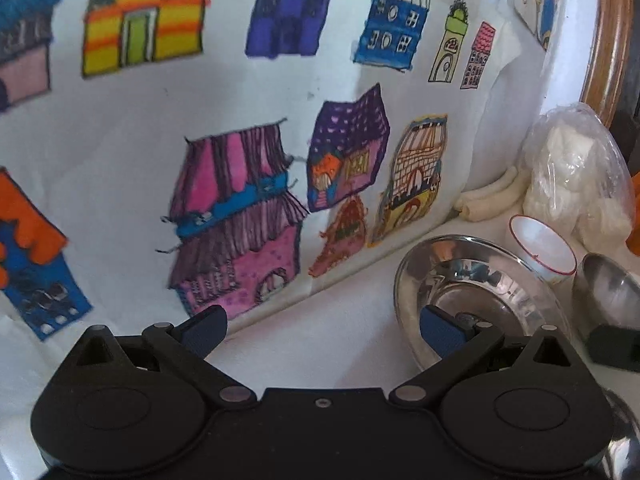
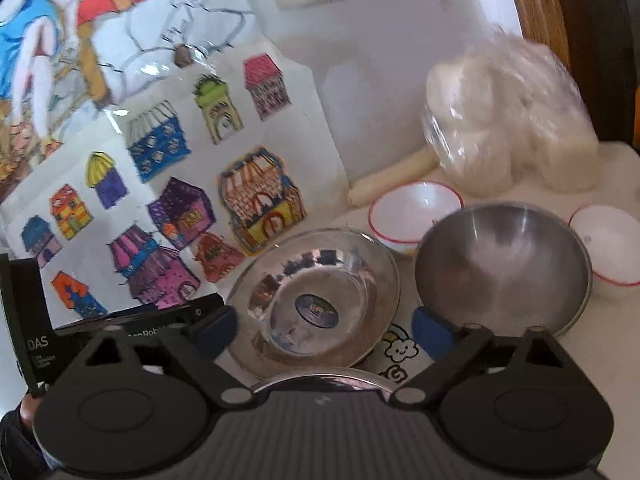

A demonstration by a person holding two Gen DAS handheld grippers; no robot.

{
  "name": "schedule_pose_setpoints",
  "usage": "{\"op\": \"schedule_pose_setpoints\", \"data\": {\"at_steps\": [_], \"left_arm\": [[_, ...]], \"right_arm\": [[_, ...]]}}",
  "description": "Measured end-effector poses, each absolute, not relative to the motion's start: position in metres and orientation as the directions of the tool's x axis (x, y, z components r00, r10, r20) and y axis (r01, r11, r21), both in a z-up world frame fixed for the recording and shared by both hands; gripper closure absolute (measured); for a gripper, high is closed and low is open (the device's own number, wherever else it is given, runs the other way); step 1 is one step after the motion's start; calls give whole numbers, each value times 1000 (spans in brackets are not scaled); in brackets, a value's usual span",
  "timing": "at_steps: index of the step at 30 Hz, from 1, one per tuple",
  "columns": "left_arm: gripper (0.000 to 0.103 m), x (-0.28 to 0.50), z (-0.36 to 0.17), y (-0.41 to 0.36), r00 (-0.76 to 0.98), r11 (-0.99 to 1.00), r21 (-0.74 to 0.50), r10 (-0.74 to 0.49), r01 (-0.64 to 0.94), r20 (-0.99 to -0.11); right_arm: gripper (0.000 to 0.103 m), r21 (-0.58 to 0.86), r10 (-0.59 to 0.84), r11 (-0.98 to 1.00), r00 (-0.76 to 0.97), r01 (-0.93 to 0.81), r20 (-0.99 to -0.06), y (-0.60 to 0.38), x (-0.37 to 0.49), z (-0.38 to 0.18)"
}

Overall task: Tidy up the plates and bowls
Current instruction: 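Open both tools, move to the next steel plate and grasp its rim, then lift the second plate with both tools and lower it onto the plate stack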

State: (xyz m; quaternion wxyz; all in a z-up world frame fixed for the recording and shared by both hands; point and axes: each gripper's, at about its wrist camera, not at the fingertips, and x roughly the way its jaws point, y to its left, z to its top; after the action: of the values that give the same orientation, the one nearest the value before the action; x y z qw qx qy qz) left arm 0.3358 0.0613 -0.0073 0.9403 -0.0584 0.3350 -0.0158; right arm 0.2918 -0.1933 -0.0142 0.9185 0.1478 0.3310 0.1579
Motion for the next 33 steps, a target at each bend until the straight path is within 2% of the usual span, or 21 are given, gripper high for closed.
{"op": "schedule_pose_setpoints", "data": {"at_steps": [8,11,16,20,24,27,32,33], "left_arm": [[1,341,-9,58,778,985,-172,-103,-7,-620],[7,343,-9,55,781,984,-180,-113,0,-615],[22,344,-8,50,783,986,-168,-117,16,-611],[33,344,-8,48,787,986,-163,-116,20,-606],[56,344,-8,44,790,989,-141,-122,46,-600],[61,345,-10,40,786,987,-148,-144,67,-601],[77,347,-14,36,769,980,-174,-188,101,-611],[85,347,-14,35,766,977,-184,-201,109,-611]], "right_arm": [[21,420,393,896,696,-144,-601,-194,307,-30],[26,403,373,906,702,-132,-607,-192,309,-32],[38,381,357,916,694,-129,-625,-187,312,-33],[40,313,309,942,681,-122,-665,-179,313,-37],[52,296,293,948,669,-113,-683,-176,317,-42],[60,304,295,946,674,-108,-677,-177,316,-44],[69,306,287,947,686,-97,-669,-180,316,-45],[71,306,285,947,688,-96,-667,-181,316,-45]]}}
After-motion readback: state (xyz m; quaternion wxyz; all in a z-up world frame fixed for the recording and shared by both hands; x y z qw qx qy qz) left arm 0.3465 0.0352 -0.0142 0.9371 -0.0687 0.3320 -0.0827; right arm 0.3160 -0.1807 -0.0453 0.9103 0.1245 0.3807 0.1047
